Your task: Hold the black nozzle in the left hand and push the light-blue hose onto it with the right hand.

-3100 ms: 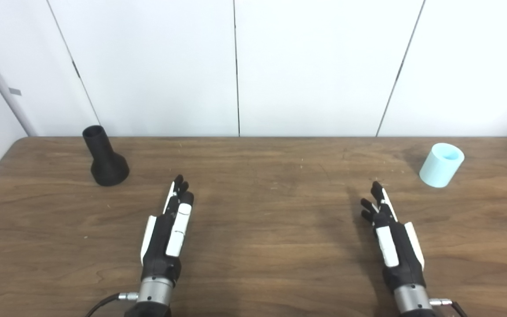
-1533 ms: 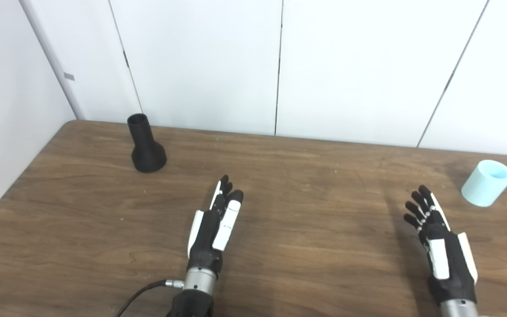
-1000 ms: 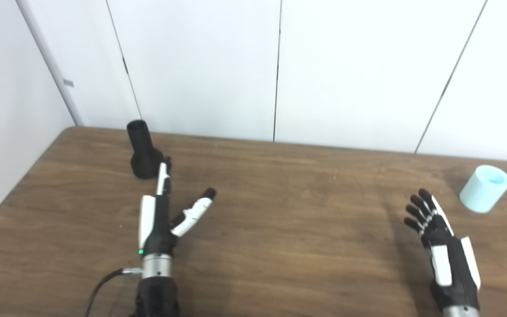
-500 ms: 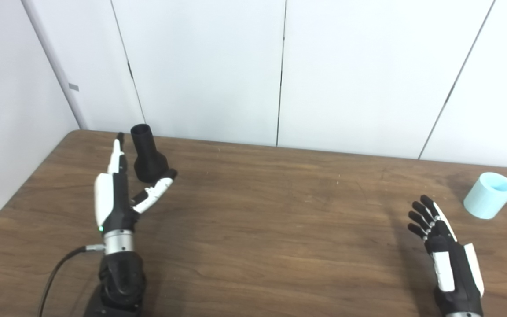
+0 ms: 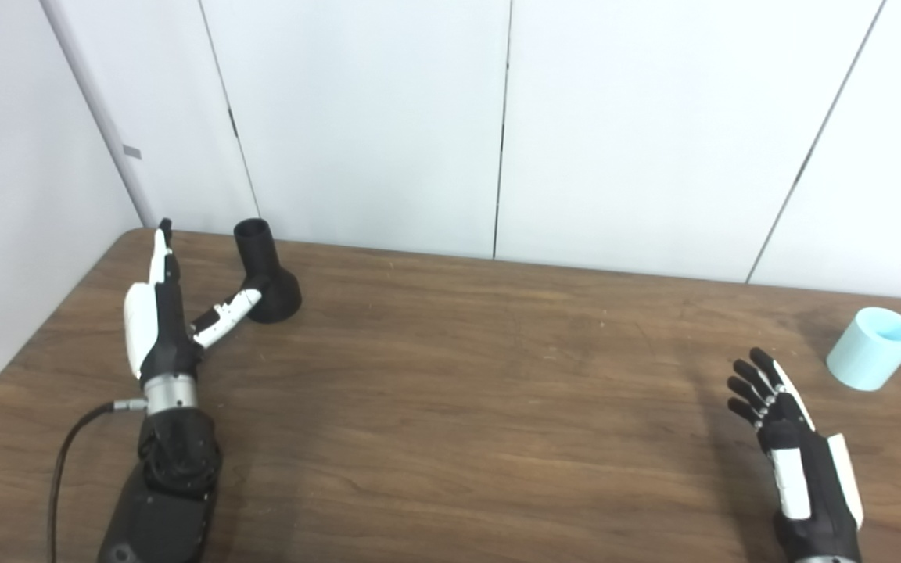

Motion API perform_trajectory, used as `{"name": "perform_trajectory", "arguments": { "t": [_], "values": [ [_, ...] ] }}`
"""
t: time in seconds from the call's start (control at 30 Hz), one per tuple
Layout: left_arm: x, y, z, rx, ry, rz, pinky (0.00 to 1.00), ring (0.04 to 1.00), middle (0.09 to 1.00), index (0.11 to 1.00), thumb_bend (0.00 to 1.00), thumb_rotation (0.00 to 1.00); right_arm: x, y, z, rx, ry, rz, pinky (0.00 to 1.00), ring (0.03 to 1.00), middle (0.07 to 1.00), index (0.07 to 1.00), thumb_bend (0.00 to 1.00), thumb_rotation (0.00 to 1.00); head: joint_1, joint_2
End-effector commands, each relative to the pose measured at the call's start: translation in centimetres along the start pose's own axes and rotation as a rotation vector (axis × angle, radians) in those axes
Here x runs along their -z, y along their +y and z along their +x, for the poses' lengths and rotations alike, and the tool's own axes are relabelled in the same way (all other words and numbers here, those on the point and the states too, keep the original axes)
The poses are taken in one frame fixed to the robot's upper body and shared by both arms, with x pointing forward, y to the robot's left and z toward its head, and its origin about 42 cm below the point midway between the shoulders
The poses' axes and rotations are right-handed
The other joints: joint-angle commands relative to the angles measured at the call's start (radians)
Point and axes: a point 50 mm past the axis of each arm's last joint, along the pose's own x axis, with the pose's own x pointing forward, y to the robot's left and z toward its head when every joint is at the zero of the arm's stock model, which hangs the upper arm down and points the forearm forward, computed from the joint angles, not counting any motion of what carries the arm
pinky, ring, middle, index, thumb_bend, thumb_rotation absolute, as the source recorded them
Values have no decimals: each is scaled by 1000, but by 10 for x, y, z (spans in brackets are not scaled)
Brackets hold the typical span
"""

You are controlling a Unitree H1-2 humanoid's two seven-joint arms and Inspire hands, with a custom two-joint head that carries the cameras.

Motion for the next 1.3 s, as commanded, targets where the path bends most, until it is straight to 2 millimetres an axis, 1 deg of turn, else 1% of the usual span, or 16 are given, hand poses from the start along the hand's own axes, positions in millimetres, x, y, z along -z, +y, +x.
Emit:
{"name": "perform_trajectory", "arguments": {
  "t": [0.0,0.03,0.07,0.13,0.23,0.33,0.47,0.5,0.57,0.6,0.67,0.8,0.93,1.1,1.23,1.27],
  "values": [
    [-19,6,24,33,-23,68,860,948,950,996,850,545,14,6,-9,-4,55,7,836,876,896,932,654,1000,-2,1],
    [-20,5,26,57,-7,86,854,940,932,975,896,557,14,7,-9,-5,54,6,835,876,896,932,655,1000,-2,1],
    [-20,3,27,83,12,107,850,937,923,965,920,562,14,7,-9,-6,54,6,835,876,896,933,655,1000,-3,2],
    [-18,-1,31,138,39,144,865,932,906,917,976,567,13,7,-9,-7,53,4,833,873,894,934,655,1000,-8,4],
    [-15,-6,37,186,63,142,900,934,902,873,999,564,12,6,-9,-6,54,3,830,870,893,934,651,1000,-7,9],
    [-14,-13,44,206,87,139,899,936,898,859,1000,530,12,5,-9,-8,55,2,825,870,892,934,644,1000,-6,11],
    [-16,-16,51,212,88,180,896,936,890,833,1000,524,11,6,-10,-10,55,-2,824,870,892,934,642,1000,-7,17],
    [-16,-17,53,214,86,196,897,931,877,798,1000,527,11,7,-10,-12,55,-4,822,870,892,934,642,1000,-7,17],
    [-16,-21,59,226,88,229,898,929,871,765,1000,531,10,7,-10,-13,54,-9,821,870,892,934,643,1000,-12,19],
    [-15,-22,61,233,91,240,902,934,872,731,1000,540,10,7,-10,-13,55,-11,820,869,891,934,642,1000,-12,19],
    [-14,-24,65,245,99,256,906,937,872,714,1000,544,10,6,-10,-12,56,-14,818,867,890,933,642,1000,-13,23],
    [-12,-26,69,254,114,273,908,941,867,708,1000,551,9,7,-10,-12,55,-16,813,863,885,931,645,1000,-14,23],
    [-3,-28,77,257,164,288,895,935,858,709,1000,558,9,9,-12,-15,54,-10,800,856,876,928,644,1000,-24,26],
    [2,-32,80,263,186,304,885,927,856,711,998,547,9,11,-12,-18,53,-4,791,850,869,924,645,1000,-26,27],
    [2,-35,81,265,195,308,867,917,848,705,942,506,8,12,-12,-22,53,-4,790,848,864,924,654,1000,-30,32],
    [2,-36,81,265,197,306,865,913,842,691,888,467,7,12,-12,-23,53,-4,790,848,861,924,657,1000,-30,32]
  ]
}}
